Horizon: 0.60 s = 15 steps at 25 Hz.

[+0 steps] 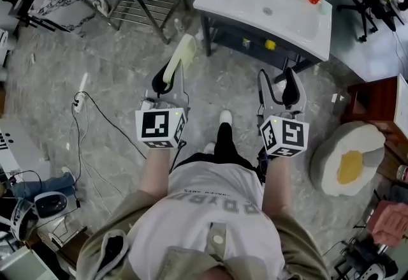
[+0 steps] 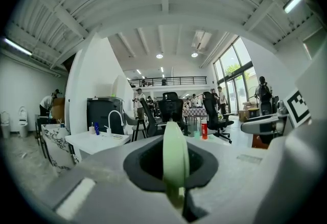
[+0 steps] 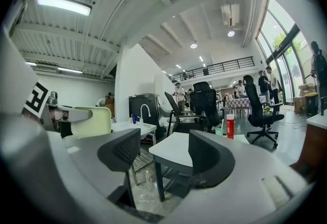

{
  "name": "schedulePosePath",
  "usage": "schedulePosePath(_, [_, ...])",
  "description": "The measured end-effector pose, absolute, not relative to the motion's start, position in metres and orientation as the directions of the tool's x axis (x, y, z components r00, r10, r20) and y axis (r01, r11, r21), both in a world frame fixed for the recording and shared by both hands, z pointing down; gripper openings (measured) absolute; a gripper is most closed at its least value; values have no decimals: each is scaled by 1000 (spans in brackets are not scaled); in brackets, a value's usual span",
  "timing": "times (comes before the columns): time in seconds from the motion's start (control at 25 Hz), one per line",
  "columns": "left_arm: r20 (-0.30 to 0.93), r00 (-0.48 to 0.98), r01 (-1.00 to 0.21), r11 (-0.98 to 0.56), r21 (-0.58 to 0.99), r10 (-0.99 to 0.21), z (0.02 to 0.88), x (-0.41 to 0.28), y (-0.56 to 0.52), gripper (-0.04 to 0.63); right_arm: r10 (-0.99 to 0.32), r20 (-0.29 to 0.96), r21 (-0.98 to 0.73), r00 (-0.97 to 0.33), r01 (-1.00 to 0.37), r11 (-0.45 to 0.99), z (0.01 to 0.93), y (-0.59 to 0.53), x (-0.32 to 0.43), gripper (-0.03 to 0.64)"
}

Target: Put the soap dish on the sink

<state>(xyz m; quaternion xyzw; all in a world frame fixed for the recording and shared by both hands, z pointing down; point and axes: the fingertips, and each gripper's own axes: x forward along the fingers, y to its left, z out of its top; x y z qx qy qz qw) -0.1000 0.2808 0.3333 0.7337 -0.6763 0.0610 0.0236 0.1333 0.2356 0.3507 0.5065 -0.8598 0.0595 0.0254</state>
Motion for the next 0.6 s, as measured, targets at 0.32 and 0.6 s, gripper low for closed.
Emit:
schedulePosePath(0.32, [91, 107, -992, -112, -55, -990, 317, -86, 203, 14, -853, 81, -75, -516, -856, 511, 336, 159, 136, 299])
schedulePosePath(0.6, [54, 126, -988, -130, -85, -991, 298, -74, 149, 14, -848, 34, -61, -530, -848, 527, 318, 104, 140, 299])
